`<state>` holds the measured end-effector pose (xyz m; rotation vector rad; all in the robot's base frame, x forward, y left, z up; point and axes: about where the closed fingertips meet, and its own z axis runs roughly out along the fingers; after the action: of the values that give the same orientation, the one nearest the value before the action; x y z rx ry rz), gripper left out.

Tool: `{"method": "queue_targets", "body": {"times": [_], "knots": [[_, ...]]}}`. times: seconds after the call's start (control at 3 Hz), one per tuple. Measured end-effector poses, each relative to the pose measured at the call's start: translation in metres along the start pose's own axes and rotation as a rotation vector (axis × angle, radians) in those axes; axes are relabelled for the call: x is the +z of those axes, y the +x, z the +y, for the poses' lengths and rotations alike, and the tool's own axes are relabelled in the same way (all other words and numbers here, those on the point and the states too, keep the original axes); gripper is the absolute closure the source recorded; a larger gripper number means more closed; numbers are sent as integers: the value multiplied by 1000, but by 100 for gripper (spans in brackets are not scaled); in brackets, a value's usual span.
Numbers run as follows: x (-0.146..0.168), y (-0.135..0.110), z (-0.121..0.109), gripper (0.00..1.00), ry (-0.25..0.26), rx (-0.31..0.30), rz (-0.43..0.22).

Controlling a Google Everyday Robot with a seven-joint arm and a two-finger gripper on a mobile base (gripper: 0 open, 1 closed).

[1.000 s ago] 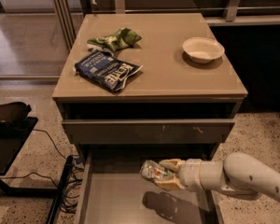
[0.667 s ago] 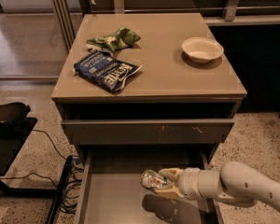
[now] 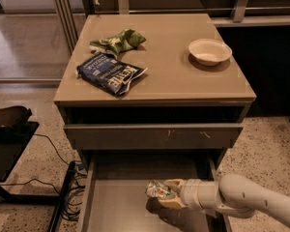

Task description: Place 7up can into middle drawer

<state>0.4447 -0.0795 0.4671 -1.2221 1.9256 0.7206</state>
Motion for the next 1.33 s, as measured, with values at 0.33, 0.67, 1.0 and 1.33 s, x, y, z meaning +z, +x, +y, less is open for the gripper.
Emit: {"method": "queue_targets", "body": {"times": [0.33, 0.67, 1.0, 1.33], "knots": [[16, 21, -7, 100, 43, 14, 24], [23, 42, -12, 100, 89, 21, 56], [29, 49, -16, 100, 122, 14, 62], [35, 45, -18, 100, 145, -7, 58]]}}
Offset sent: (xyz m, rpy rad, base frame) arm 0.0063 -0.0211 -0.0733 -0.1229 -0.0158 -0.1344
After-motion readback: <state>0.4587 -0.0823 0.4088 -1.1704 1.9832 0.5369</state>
